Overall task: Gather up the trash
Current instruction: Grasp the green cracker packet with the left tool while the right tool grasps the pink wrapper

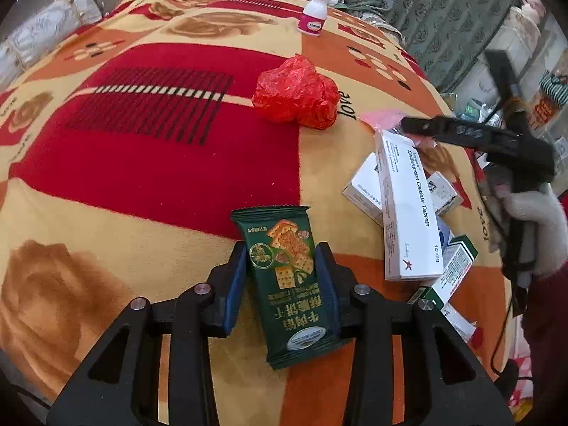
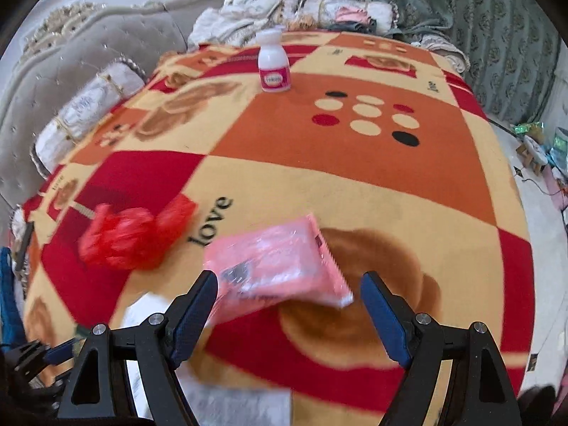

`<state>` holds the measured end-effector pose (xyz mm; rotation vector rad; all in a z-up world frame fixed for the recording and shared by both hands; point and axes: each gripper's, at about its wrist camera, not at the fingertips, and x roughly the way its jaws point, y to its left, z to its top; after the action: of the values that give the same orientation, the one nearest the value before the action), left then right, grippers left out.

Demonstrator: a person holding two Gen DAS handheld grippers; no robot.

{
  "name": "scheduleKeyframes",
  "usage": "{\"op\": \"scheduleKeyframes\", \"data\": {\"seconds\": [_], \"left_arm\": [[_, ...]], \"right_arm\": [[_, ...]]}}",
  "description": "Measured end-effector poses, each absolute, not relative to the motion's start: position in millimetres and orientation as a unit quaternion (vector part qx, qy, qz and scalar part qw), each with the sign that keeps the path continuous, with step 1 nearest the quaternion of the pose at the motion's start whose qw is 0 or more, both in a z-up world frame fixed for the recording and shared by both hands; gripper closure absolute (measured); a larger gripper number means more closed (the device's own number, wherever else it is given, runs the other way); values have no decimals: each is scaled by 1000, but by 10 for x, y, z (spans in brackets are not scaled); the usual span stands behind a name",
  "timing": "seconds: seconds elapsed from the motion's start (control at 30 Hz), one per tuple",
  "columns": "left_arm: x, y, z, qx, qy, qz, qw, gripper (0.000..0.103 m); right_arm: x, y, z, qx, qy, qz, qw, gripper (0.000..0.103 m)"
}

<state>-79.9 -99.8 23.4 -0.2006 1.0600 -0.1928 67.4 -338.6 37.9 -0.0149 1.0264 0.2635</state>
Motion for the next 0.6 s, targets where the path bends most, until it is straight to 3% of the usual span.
{"op": "scheduleKeyframes", "data": {"seconds": [0.07,0.13,0.17,0.2,0.23,0.37,0.4,0.6], "left_arm": [[-802,-1014,235,-94,499,-95,856,61],[-822,-1062,234,-88,494,-101,859,49],[-825,-1085,229,-86,492,-104,860,46],[-829,-1111,228,-81,491,-105,861,42],[-833,-1134,226,-76,490,-102,862,42],[-866,-1198,218,-44,484,-100,868,46],[-875,-1204,216,-30,482,-93,871,64],[-954,-1061,271,-62,489,-105,864,64]], "right_arm": [[781,-3385,235,-16,508,124,852,22],[813,-3420,135,-8,520,127,844,28],[799,-3444,124,-4,517,122,847,38],[755,-3470,148,-6,505,114,856,59],[725,-3498,157,-1,504,110,857,65],[534,-3595,216,17,501,117,857,71],[474,-3605,245,11,496,118,860,73],[175,-3799,485,37,467,116,876,78]]}}
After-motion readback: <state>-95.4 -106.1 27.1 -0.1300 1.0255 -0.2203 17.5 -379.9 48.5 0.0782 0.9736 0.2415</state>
